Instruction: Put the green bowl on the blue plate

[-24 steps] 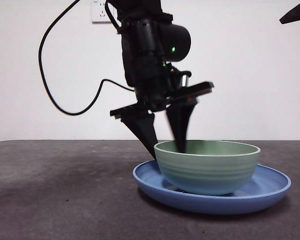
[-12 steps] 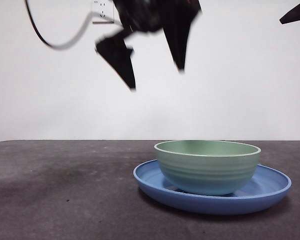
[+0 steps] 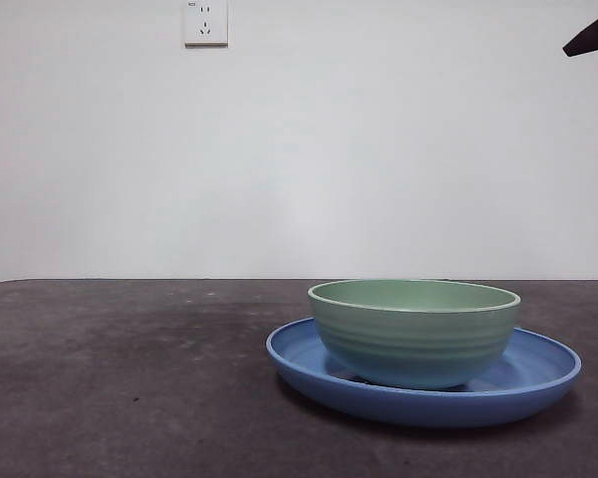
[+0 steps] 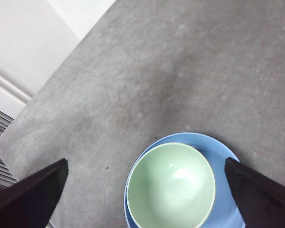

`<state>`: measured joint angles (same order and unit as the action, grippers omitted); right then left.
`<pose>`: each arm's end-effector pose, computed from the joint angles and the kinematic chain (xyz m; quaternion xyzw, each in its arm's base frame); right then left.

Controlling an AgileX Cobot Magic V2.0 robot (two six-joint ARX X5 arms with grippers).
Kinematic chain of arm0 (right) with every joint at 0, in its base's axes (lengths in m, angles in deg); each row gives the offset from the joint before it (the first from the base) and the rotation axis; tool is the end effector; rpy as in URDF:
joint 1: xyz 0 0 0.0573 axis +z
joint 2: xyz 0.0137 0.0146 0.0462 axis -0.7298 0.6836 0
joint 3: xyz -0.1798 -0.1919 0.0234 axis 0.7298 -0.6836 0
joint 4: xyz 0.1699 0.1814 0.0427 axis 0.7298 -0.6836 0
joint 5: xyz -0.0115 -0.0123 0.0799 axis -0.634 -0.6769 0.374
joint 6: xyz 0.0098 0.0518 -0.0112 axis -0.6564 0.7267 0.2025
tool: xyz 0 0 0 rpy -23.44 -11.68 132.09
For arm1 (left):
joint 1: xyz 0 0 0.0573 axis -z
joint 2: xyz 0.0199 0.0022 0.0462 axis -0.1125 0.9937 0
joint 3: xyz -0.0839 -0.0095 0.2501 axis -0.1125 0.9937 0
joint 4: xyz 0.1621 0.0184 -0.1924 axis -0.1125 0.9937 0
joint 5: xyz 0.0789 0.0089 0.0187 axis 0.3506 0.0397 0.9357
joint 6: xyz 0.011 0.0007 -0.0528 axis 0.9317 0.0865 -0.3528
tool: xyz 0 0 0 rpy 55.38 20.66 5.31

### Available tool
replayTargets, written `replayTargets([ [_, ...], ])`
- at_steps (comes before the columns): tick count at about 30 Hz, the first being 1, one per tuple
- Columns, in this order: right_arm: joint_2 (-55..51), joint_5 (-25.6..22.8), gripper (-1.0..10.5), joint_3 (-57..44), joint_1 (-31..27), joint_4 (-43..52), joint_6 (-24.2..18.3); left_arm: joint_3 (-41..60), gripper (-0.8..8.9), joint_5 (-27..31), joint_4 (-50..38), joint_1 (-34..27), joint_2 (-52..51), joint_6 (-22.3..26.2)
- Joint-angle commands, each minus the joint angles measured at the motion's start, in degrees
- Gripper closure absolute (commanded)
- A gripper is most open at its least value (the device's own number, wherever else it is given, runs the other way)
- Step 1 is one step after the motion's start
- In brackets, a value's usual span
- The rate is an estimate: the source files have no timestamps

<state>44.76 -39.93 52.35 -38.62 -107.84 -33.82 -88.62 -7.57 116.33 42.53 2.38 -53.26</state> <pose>0.1630 0.0415 0.3321 0.1490 0.3009 0.3476 0.8755 0.1669 -0.1270 0.4325 0.1200 0.4087 -0.3528 0.8331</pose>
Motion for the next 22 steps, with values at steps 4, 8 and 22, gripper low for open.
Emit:
replayTargets([
  [4,0.2,0.0,3.7,0.9,0.2,0.4,-0.4,14.6,1.48,-0.4,-7.4,-0.2,-12.9,4.2],
  [8,0.2,0.0,3.7,0.9,0.2,0.1,-0.4,23.4,1.48,-0.7,-11.9,-0.2,-18.7,4.5],
  [22,6.1,-3.0,4.2,0.9,-2.2,-6.0,0.7,28.0,1.48,-0.7,-12.3,-0.2,-20.9,4.5],
])
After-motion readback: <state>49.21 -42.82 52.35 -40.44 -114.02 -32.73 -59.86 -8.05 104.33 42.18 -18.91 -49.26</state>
